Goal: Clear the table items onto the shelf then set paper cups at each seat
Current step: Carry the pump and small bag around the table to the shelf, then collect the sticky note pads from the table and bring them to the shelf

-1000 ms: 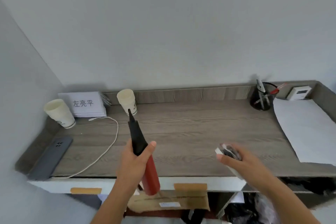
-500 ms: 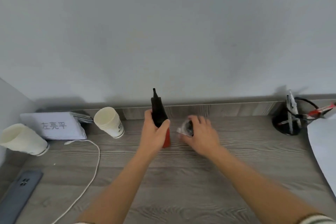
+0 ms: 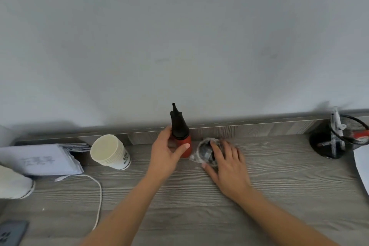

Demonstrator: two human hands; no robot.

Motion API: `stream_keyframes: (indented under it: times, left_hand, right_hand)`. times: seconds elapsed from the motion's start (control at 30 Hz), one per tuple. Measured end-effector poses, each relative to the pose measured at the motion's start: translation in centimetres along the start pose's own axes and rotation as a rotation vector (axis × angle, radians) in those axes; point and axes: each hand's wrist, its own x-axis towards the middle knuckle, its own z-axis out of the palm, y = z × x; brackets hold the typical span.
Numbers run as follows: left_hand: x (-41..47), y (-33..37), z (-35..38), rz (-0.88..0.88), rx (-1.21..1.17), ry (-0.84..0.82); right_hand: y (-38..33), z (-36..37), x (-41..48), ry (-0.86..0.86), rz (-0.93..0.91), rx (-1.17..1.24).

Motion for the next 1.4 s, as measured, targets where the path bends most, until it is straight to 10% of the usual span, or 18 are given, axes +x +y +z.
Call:
stream_keyframes:
  times: [0.5, 0.77, 0.97, 1.4]
  left_hand:
    - [-1.5, -1.0, -0.5, -0.001, 0.135, -0.025]
    - [-7.9, -2.3, -3.1, -0.218, -0.071, -0.642]
    - [-14.6, -1.8, -1.8, -0.389, -0.192, -0.789]
    - [-31.4, 10.7, 12.1, -0.229, -0.024, -1.167]
  right_hand:
    - [-1.4, -3.8, -1.9, -0.119, 0.133, 0.108]
    - [-1.0, -9.1, -14.7, -0.101, 0.575, 0.828]
    - [0.0, -10.4, -27.4, -0.089, 0.91, 0.973]
    - [3.9, -13.6, -54.4, 0.489, 1.392, 1.135]
